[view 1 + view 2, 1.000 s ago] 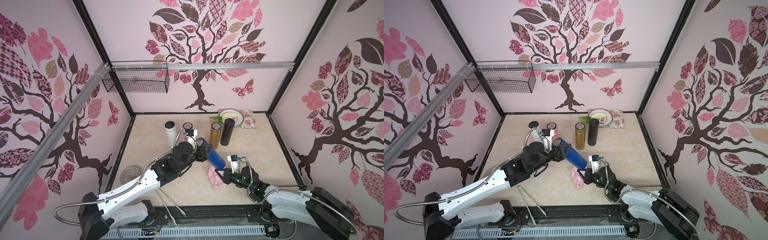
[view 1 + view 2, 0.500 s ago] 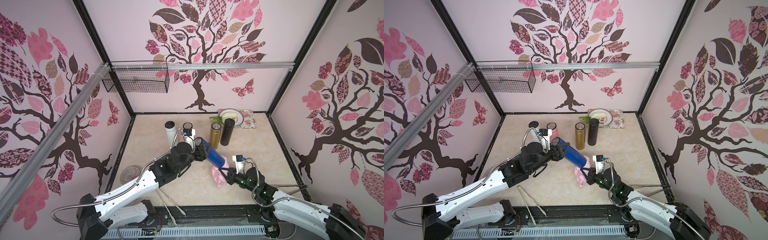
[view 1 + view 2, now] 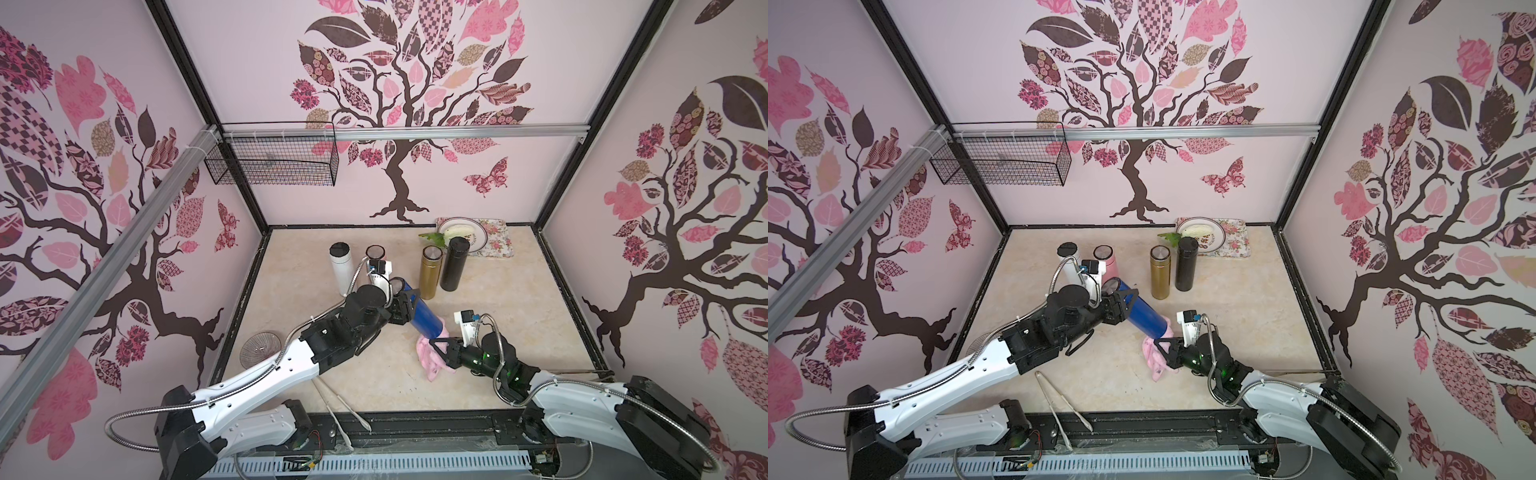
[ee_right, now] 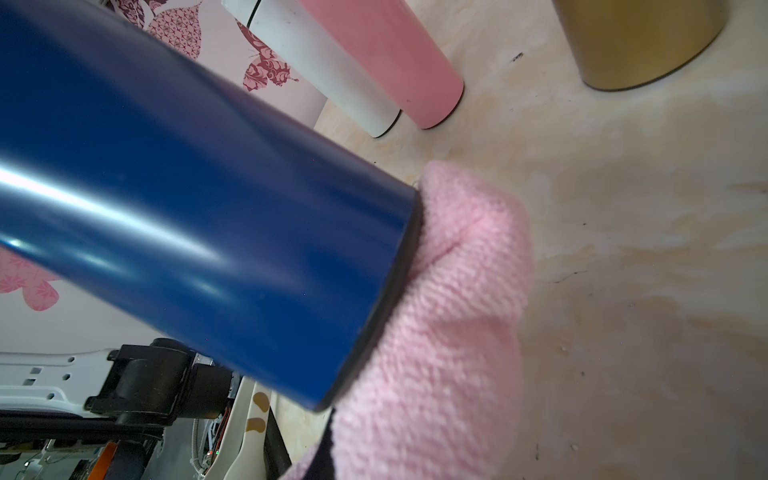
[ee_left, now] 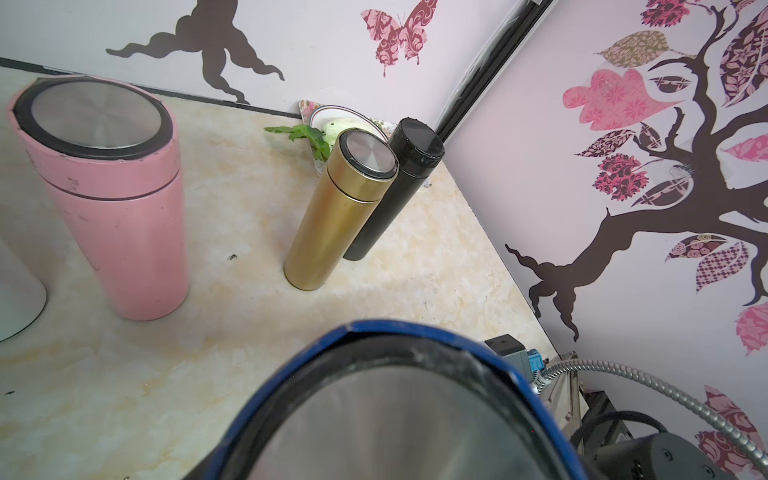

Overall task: Wipe the surface of the thermos
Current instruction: Wipe the dirt from the surface of the thermos.

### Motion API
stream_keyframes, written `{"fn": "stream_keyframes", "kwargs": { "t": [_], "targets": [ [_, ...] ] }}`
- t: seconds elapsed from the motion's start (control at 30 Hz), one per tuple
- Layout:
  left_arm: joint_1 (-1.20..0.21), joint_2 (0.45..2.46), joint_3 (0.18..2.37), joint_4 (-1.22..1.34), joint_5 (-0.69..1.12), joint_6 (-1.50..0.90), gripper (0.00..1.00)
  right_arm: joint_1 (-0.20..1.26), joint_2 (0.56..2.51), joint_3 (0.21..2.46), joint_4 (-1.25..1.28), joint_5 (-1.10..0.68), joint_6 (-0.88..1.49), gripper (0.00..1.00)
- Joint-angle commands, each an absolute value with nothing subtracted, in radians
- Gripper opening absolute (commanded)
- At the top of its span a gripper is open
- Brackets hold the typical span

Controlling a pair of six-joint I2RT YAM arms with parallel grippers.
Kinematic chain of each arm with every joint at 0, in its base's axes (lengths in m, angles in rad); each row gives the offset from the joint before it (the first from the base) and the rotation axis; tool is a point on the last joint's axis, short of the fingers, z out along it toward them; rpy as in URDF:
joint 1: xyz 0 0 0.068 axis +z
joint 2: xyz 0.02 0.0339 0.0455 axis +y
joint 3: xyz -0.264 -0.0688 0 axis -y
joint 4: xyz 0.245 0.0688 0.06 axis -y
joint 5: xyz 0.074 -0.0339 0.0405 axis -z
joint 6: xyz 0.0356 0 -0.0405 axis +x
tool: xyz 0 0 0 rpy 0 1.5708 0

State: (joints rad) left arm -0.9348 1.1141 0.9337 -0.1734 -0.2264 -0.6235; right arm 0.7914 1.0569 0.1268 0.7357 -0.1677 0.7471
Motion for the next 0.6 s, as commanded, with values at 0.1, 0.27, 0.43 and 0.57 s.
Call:
{"fn": "stream_keyframes", "kwargs": {
  "t": [0.1,0.27,0.43,0.57],
  "targets": [
    [-0.940,1.113,0.966,-0.182,-0.243,-0.603,0.00,0.799,0.946,0.195,0.758,-0.156,0.684,0.00],
    [-0.940,1.144,0.951,-0.186,-0.258,-0.598,0.00,0.802,0.822,0.252,0.694,-0.172,0.649,0.00],
    [-0.940,1.132,0.926,-0.198,-0.289,-0.598,0.00,0.801,0.674,0.330,0.486,-0.073,0.569,0.00],
    [-0.940,1.124,0.926,-0.208,-0.293,-0.600,0.00,0.801,0.600,0.334,0.447,-0.018,0.558,0.00]
  ]
}}
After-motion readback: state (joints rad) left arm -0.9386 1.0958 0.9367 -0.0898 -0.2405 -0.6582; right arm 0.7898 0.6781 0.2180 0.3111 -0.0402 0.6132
